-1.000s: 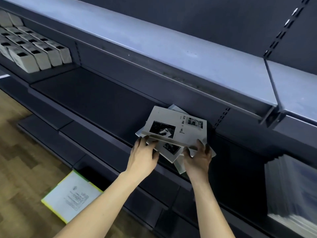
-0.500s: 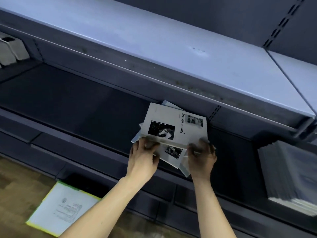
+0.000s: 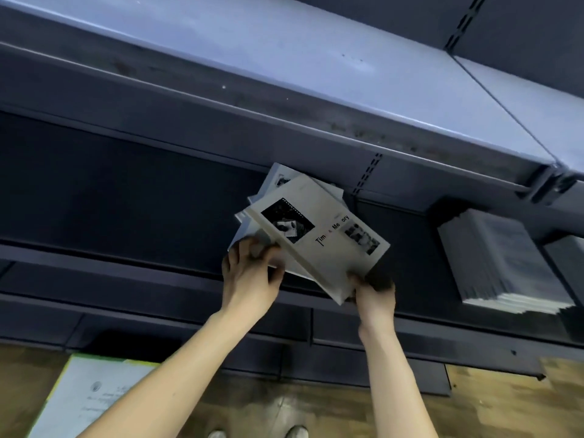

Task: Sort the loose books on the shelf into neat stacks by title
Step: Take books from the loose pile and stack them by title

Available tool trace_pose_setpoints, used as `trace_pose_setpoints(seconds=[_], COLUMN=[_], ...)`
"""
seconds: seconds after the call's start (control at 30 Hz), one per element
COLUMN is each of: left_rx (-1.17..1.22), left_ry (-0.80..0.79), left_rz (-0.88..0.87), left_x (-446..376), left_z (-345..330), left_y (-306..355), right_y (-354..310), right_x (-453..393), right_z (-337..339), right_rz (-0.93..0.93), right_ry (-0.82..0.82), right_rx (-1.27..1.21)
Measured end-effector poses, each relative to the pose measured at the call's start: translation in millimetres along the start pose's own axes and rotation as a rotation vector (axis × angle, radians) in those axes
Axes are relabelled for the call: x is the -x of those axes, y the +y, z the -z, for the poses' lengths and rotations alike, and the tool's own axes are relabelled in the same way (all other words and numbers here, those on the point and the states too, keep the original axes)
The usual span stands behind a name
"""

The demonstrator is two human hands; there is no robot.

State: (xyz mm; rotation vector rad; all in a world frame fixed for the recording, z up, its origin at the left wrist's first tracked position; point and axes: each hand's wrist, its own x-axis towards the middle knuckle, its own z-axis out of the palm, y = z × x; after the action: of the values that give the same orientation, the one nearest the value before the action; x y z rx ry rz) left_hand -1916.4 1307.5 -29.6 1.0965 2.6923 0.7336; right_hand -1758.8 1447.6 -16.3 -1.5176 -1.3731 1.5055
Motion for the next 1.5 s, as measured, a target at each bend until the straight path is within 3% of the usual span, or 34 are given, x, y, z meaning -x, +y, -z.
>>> trace_pose_setpoints(seconds=[0.17,0.37,0.5,0.7,0.83,1.1,1.37,1.5], left_rx=[0.028,0.249,0.256,0.249,0.246,0.417,0.633,0.736], left_ry=[-0.026,-0.135,-0.188,-0.205,-0.255,-0.191,-0.177,-0.195], left_rz=[0.237,0.324,0.295,0.269,0.280,0.279,0.260,0.309], left_x=[-26,-42,-36,-22,-13,-8,-5,4], left_z=[17,24,17,35,44,42,23,14], left_y=[-10,-7,-5,-18,-16,13,40,44], right_y=[-10,-20,-22,-30,-24,-19,-28,-24], right_x=[11,7,1,-12,-12,-8,-12,-10], right_z=[-5,-4,12,38,33,29,47,58], right_rz=[-0.152,-0.010,0.167,0.164,0.126,0.066,0.174,0.138], right_ry=[-0.140,-0.172,-0.153,0.053,0.037,-0.105,-0.086,-0.222], right_rx=[-0.147,-0.143,-0.042,-0.209,-0.296,-0.269,0.064,0.316])
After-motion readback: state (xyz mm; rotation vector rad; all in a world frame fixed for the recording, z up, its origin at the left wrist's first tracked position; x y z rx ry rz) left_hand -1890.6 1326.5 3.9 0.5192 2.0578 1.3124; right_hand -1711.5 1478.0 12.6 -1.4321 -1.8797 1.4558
